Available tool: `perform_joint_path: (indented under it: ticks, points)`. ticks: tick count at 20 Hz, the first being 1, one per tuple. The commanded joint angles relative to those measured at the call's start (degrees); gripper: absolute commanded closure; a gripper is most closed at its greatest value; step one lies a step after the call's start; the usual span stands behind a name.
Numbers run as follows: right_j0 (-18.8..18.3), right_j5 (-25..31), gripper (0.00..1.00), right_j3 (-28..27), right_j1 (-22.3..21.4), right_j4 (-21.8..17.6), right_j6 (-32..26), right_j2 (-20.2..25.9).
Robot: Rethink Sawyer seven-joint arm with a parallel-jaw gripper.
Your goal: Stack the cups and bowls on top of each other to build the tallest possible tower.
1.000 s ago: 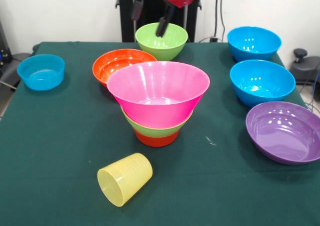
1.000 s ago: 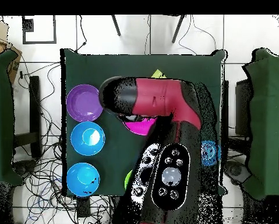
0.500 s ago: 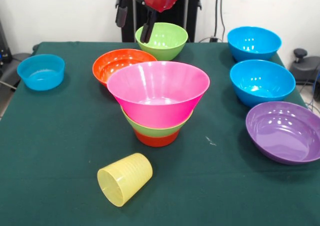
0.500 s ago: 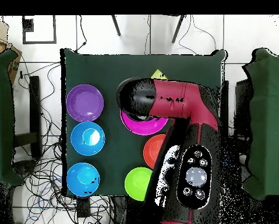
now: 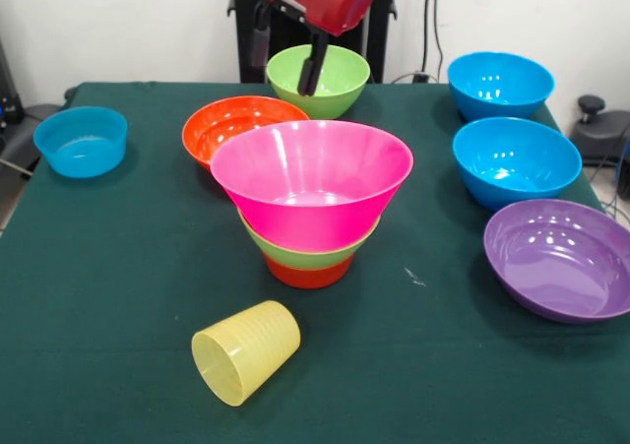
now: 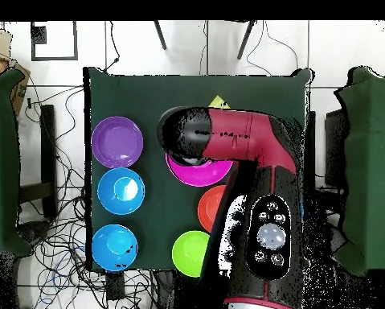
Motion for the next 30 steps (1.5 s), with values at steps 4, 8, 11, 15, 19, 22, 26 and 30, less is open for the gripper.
perform_joint_path:
  ticks: [4,8,11,15,19,22,26,30]
  points:
    - [-1.6,-0.7,0.00,6.1,0.4,-4.3,-13.8,8.1]
    - [-2.0,0.2,0.00,5.6,0.1,-4.2,-13.4,8.7]
    - [-2.7,0.9,0.00,6.0,-0.2,-4.5,-14.1,9.1]
    - [-3.3,1.4,0.00,6.3,-1.0,-4.6,-14.6,9.7]
    - [-4.0,2.1,0.00,6.3,-1.5,-4.5,-15.1,10.4]
    - [-4.4,2.9,0.00,6.2,-2.1,-4.5,-15.6,10.9]
    - [-4.9,4.2,0.00,6.5,-3.2,-4.9,-16.1,11.3]
    - [-5.4,4.2,0.00,5.7,-2.7,-5.3,-15.9,11.8]
